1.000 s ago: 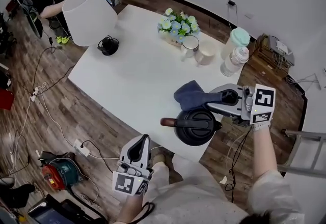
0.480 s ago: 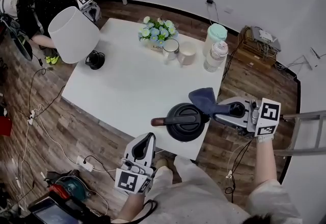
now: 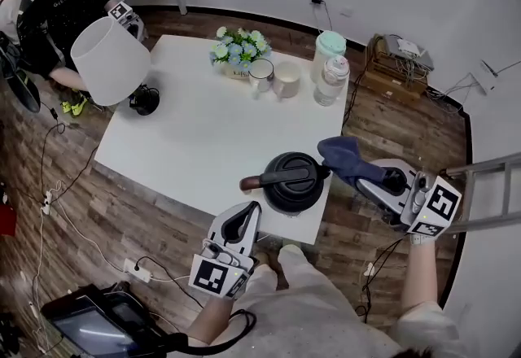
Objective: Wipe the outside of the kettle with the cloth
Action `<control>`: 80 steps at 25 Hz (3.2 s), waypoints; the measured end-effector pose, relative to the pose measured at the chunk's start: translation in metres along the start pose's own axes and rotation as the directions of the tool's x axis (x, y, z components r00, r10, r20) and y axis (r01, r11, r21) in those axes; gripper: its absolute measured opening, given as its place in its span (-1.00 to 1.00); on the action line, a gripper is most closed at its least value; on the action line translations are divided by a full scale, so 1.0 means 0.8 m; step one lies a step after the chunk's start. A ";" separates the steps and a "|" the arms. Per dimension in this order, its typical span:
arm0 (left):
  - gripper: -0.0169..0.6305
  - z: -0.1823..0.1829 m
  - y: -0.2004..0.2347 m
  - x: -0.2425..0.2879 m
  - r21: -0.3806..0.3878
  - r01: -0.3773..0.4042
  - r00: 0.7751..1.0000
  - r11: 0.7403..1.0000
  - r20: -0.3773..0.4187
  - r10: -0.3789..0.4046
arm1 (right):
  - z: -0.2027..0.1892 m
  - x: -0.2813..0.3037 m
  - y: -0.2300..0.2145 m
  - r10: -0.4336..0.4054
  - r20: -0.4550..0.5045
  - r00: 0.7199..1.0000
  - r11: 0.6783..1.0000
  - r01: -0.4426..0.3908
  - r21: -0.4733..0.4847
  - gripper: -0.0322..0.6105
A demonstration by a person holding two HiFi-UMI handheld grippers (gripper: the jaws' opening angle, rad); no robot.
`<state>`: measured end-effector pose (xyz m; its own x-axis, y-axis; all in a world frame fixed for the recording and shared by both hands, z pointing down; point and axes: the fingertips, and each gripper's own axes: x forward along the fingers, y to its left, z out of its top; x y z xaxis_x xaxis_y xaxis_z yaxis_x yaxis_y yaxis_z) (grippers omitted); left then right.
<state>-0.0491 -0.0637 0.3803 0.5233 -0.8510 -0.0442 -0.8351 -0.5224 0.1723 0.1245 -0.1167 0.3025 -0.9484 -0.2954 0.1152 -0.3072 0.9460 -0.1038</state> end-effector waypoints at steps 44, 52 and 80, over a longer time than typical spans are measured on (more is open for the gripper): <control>-0.92 -0.001 -0.057 -0.007 -0.008 0.118 0.993 0.993 -0.003 -0.118 | -0.045 0.021 0.092 -0.185 -0.333 0.924 0.972 0.124 -0.198 -0.70; -0.92 0.011 -0.057 -0.036 0.045 0.114 0.993 0.992 0.017 -0.115 | -0.053 0.003 0.122 -0.234 -0.334 0.913 0.967 0.183 -0.178 -0.70; -0.92 0.007 -0.075 -0.091 0.077 0.073 0.997 0.994 0.033 -0.076 | -0.134 -0.054 0.196 -0.423 -0.151 0.894 0.877 0.445 0.181 -0.70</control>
<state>-0.0379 0.0291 0.3677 0.5794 -0.8101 -0.0901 -0.8050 -0.5860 0.0926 0.1258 0.0589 0.3871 -0.7057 -0.6436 0.2961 -0.7060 0.6737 -0.2184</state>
